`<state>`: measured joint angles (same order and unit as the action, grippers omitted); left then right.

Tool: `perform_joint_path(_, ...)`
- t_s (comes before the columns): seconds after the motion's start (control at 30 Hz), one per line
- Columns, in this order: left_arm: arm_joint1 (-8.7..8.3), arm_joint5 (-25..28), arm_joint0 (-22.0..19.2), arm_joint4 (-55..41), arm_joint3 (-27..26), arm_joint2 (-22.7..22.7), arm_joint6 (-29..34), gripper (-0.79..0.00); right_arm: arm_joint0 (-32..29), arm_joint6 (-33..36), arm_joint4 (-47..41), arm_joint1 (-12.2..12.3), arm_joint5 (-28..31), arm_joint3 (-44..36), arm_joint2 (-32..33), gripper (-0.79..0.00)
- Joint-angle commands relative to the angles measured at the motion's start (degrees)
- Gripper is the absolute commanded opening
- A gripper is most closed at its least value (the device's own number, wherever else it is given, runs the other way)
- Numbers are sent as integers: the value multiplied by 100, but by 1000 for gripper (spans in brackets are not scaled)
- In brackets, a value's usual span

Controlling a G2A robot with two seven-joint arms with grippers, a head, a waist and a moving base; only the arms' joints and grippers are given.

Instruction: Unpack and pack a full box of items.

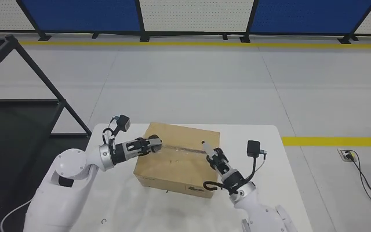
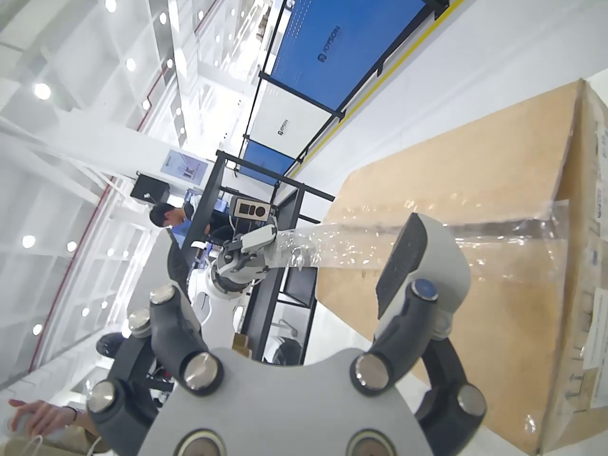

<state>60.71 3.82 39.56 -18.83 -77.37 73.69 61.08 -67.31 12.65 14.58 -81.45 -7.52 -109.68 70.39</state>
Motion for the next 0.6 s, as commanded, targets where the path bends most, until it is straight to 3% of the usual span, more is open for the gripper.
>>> perform_joint_path(0.0, 3, -157, -150, -36, 152, -42, 108, -785, -4, -101, -133, -11, -61, 21, 26, 0)
perform_joint_path(0.23, 48, -386, -505, -170, 550, -208, 16, -785, -4, -279, -399, -34, -140, 79, 69, 0)
perform_joint_path(0.57, 51, -389, -514, -175, 558, -217, 6, -785, 155, -225, -504, -61, -306, 288, -54, 0)
